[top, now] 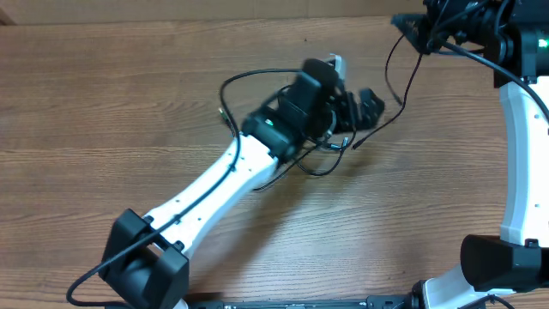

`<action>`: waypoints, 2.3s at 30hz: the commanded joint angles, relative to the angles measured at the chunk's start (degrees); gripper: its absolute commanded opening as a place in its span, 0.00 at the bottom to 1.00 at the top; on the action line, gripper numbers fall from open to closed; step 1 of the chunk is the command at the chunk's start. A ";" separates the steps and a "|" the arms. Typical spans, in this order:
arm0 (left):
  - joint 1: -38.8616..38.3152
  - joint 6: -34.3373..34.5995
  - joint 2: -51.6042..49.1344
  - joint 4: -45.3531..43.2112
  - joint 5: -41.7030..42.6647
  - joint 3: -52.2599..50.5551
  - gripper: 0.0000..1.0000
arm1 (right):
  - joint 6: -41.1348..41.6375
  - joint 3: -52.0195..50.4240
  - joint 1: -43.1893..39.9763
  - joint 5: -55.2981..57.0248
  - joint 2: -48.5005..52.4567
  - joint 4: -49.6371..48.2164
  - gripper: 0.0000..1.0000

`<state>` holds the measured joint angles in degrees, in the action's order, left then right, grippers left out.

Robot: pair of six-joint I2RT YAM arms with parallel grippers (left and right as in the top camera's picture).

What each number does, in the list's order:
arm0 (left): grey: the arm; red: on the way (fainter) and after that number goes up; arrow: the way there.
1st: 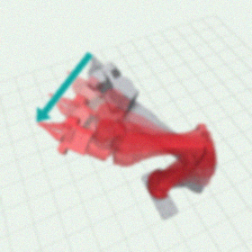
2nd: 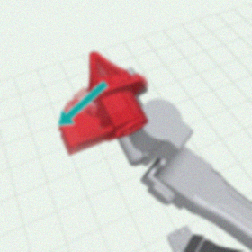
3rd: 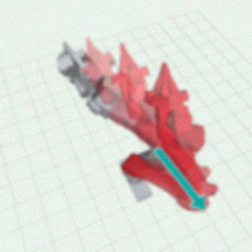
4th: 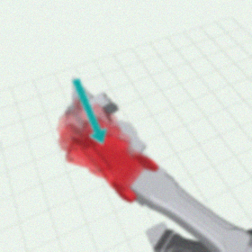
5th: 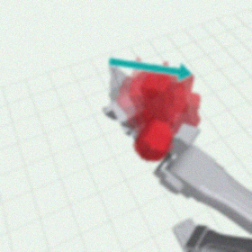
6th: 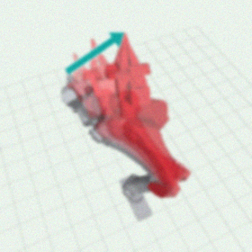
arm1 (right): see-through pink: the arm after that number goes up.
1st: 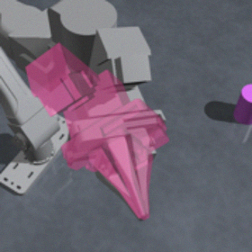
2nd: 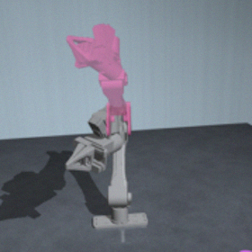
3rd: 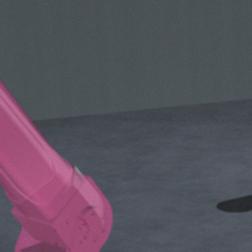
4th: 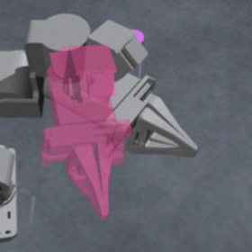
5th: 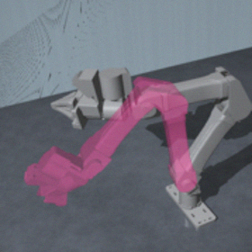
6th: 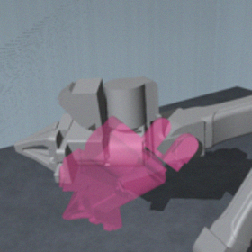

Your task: Untangle cables

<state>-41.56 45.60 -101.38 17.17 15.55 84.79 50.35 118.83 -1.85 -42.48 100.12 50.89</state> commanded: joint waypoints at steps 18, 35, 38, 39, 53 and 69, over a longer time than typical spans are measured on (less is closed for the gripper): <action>-8.57 -15.65 -5.92 -16.39 -23.80 0.55 1.00 | 2.29 0.87 0.20 -1.09 -0.35 0.39 1.00; -9.44 -24.74 -7.50 -21.90 -16.15 0.55 1.00 | 1.70 0.87 0.55 3.89 -0.35 1.09 1.00; -9.44 -25.40 -7.50 -22.69 -16.13 0.55 0.85 | 1.73 0.87 1.01 3.85 -0.35 1.51 1.00; -9.44 -26.36 -7.50 -23.17 -16.11 0.55 0.69 | 1.70 0.87 1.40 3.87 -0.35 1.75 1.00; -9.33 -30.64 -7.02 -12.92 -24.55 0.55 0.04 | -4.00 0.85 1.29 30.32 0.13 8.31 1.00; 1.68 -30.29 11.69 -2.95 -15.02 0.55 0.04 | -19.19 0.76 2.99 47.06 10.86 36.17 1.00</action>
<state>-43.94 15.88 -95.39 15.90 -2.87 84.75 36.16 118.83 0.08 3.05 109.38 83.44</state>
